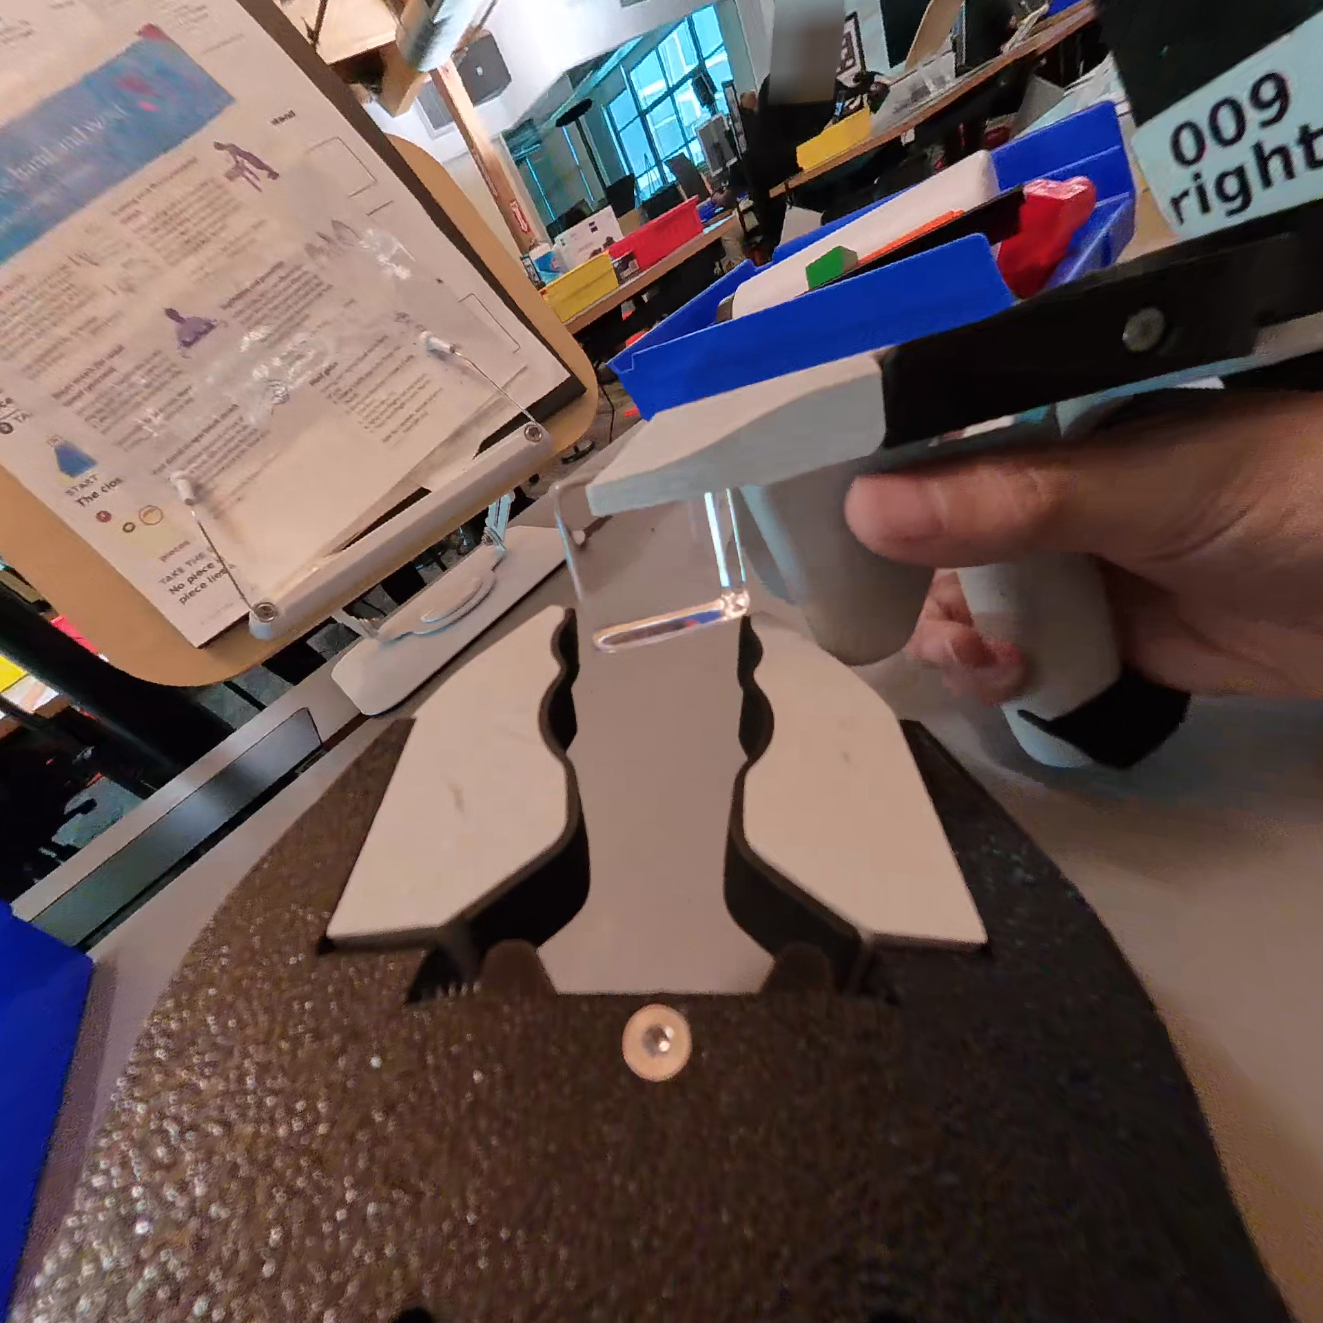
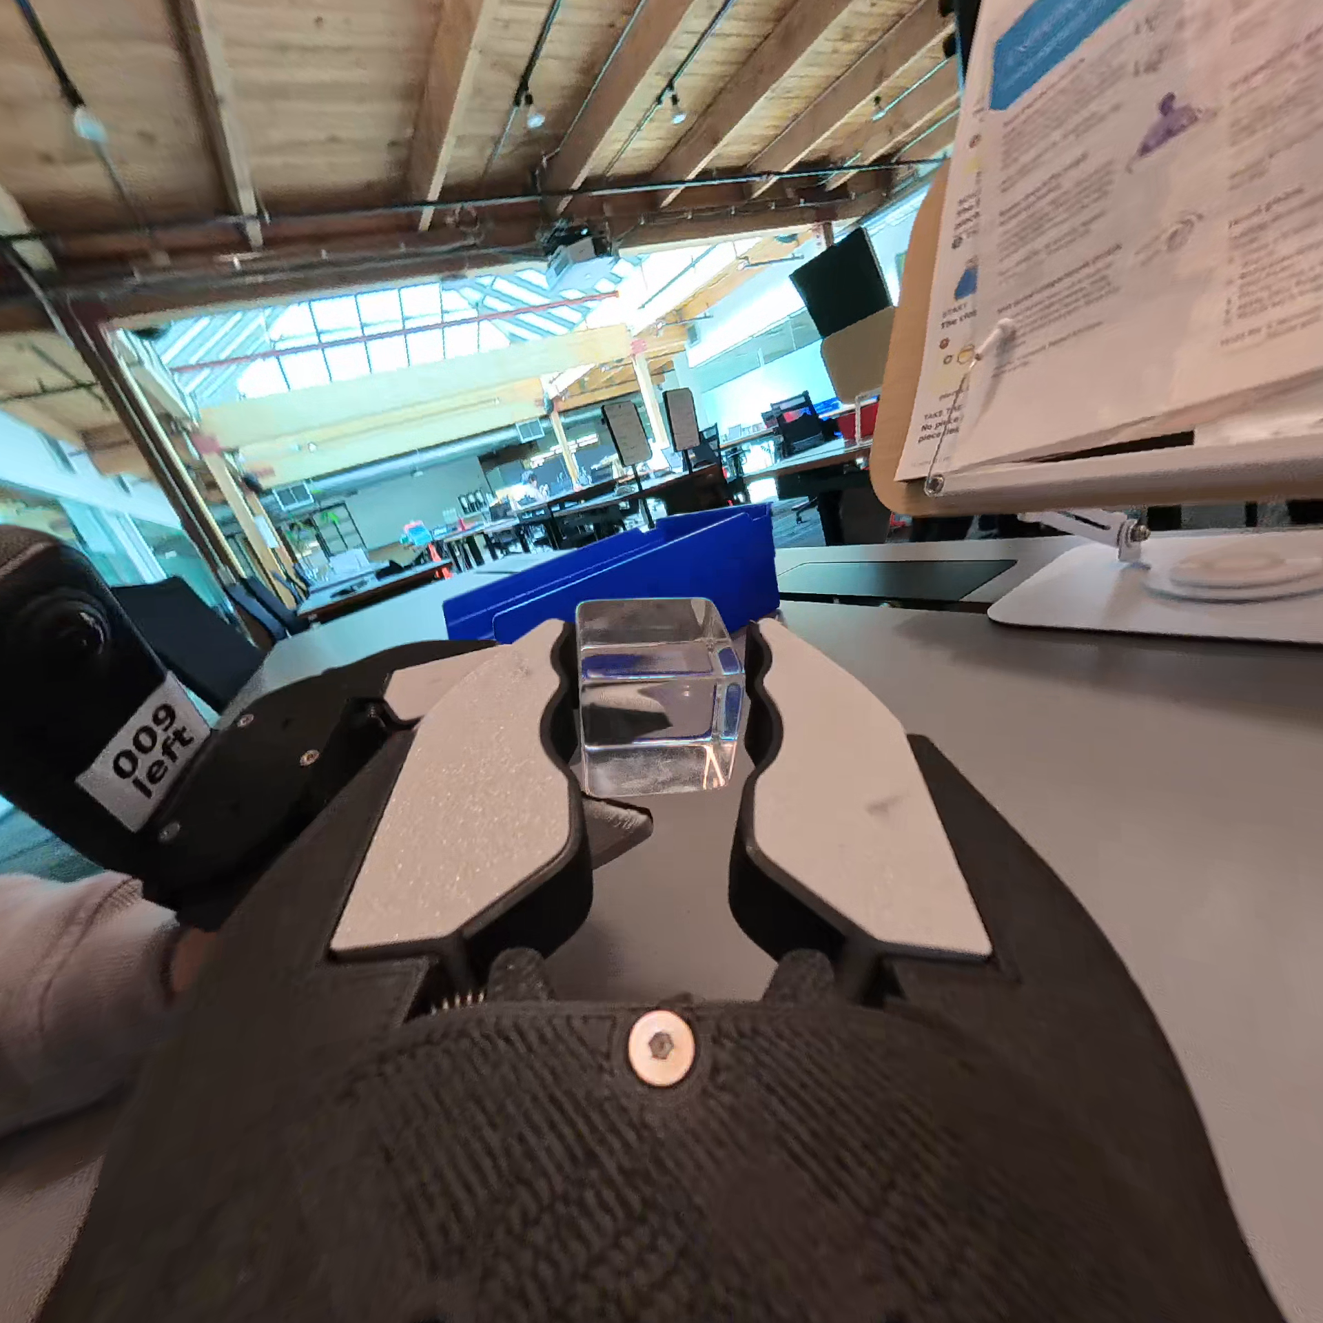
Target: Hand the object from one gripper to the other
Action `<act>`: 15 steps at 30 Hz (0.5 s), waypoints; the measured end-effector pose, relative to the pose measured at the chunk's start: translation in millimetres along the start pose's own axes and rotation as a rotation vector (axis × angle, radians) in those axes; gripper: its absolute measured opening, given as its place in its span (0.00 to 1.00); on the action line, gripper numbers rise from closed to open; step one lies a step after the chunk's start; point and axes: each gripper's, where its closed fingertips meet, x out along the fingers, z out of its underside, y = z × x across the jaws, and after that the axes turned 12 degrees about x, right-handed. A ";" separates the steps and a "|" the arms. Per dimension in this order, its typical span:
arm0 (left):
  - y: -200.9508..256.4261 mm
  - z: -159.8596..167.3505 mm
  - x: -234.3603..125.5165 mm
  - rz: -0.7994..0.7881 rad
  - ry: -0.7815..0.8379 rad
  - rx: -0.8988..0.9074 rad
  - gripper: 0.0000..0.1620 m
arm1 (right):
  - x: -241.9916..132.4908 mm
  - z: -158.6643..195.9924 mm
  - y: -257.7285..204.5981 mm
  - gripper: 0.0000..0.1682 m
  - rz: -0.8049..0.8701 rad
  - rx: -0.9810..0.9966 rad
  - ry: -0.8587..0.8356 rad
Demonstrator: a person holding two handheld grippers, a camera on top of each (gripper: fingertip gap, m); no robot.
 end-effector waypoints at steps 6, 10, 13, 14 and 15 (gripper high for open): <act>-11.6 2.9 -2.1 -0.019 0.017 -0.047 0.00 | -2.3 -8.5 -6.6 0.27 -0.088 0.092 0.023; -17.7 -7.7 -7.6 0.013 0.124 -0.039 0.00 | -2.8 -10.0 -8.3 0.27 -0.085 0.048 0.045; -14.9 -10.3 -8.3 -0.001 0.143 0.057 0.23 | -3.5 -10.5 -2.6 0.26 -0.094 0.176 0.064; -11.2 -9.0 -6.4 0.007 0.133 0.086 0.30 | -4.0 -11.2 0.1 0.26 -0.094 0.212 0.074; -7.0 -7.2 -4.3 0.013 0.119 0.111 0.33 | -4.5 -12.8 1.1 0.26 -0.111 0.270 0.087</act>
